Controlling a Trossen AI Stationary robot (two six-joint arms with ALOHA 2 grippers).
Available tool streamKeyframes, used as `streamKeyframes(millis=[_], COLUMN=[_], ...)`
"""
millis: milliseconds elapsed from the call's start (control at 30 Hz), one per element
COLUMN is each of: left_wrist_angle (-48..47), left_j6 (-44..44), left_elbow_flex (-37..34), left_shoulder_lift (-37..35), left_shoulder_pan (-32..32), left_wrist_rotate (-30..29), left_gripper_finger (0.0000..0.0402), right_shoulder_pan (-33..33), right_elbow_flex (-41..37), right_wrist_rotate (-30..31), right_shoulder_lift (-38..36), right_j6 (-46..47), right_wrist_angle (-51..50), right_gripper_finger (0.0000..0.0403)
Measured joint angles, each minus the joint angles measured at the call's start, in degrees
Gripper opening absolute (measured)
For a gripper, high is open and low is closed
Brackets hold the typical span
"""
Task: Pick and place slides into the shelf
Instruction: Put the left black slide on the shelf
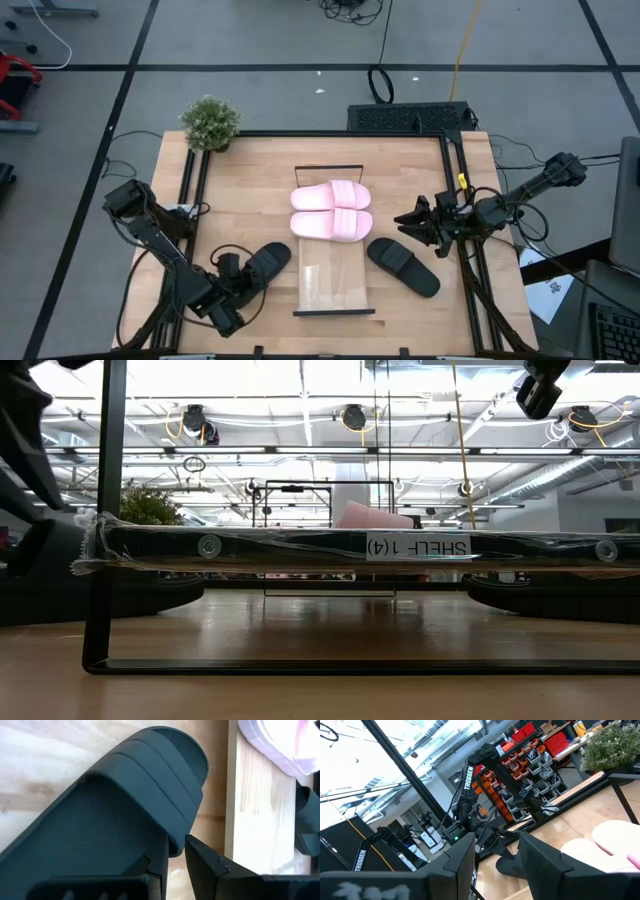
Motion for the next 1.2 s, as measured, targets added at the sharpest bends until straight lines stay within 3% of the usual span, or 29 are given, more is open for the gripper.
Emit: streamKeyframes(millis=[1200], left_wrist_angle=[0.67], left_j6=[-0.52], left_elbow_flex=[0.00], left_shoulder_lift=[0.16], left_shoulder_pan=[3.16], left_wrist_rotate=[1.80], left_gripper_finger=[0.0063], right_shoulder_pan=[0.00], right_elbow_flex=[0.00], right_wrist_rotate=[0.11], right_shoulder_lift=[0.00], right_j6=[-0.19], right_wrist_angle=[-0.01], right_gripper_finger=[0.0141])
